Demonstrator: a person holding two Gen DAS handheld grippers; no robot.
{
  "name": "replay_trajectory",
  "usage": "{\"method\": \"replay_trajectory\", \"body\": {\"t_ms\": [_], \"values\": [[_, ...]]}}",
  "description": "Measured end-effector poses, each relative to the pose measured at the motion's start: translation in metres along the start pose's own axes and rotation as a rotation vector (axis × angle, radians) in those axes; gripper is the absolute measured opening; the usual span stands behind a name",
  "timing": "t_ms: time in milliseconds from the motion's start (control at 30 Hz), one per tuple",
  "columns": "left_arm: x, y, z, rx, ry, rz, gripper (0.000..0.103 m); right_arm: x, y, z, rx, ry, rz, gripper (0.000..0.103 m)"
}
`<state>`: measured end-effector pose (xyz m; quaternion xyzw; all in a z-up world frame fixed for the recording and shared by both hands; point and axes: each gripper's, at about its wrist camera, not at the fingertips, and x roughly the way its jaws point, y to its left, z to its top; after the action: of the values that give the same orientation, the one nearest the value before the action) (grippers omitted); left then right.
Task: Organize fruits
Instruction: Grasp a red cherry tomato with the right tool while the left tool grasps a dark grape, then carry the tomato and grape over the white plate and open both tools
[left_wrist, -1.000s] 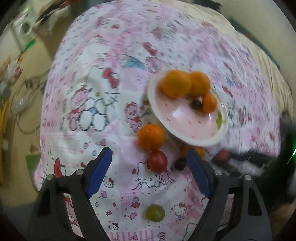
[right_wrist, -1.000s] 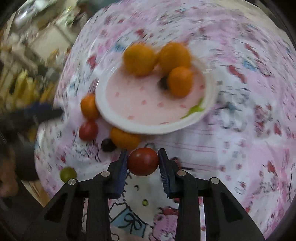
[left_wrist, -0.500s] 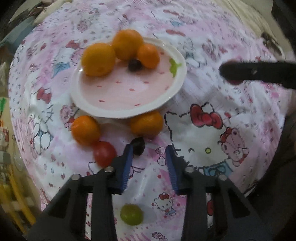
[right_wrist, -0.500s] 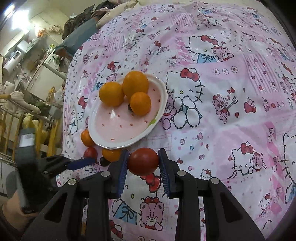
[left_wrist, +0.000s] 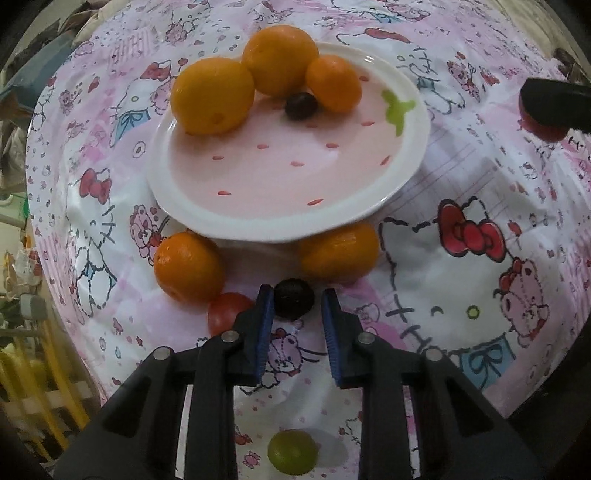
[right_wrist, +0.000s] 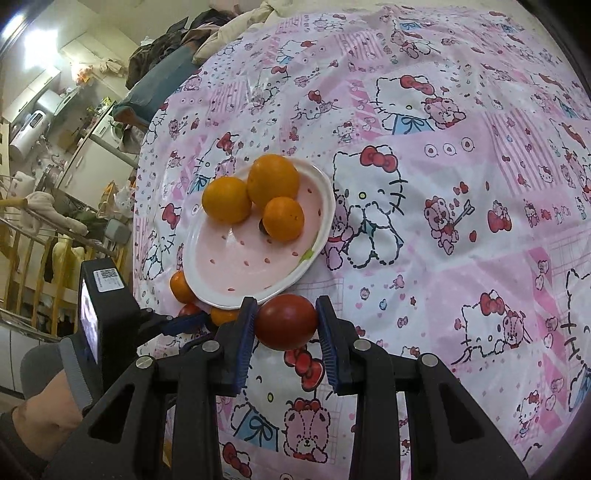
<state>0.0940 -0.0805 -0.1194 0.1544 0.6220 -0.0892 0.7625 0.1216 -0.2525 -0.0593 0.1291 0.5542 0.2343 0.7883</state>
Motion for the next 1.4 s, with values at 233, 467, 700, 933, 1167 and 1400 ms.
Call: {"method": "replay_trajectory", "body": {"t_ms": [233, 467, 700, 933, 1167, 1400], "values": [[0.000, -0.006, -0.004, -0.036, -0.017, -0.025, 0.019, -0.001, 0.003, 0.001, -0.012, 0.001, -0.005, 0.034], [-0.032, 0.008, -0.016, -0.136, -0.073, -0.092, 0.019, -0.008, 0.007, -0.001, -0.007, -0.001, -0.010, 0.034], [-0.059, 0.033, -0.018, -0.248, -0.166, -0.107, 0.019, -0.013, 0.012, -0.006, -0.020, -0.003, -0.031, 0.034], [-0.080, 0.054, -0.014, -0.311, -0.234, -0.136, 0.019, -0.020, 0.018, -0.002, -0.019, -0.037, -0.033, 0.034], [-0.092, 0.059, -0.007, -0.334, -0.253, -0.130, 0.019, -0.026, 0.029, 0.005, -0.048, -0.087, -0.010, 0.034], [-0.094, 0.067, 0.009, -0.346, -0.237, -0.137, 0.019, -0.026, 0.028, 0.016, -0.043, -0.107, 0.011, 0.034]]}}
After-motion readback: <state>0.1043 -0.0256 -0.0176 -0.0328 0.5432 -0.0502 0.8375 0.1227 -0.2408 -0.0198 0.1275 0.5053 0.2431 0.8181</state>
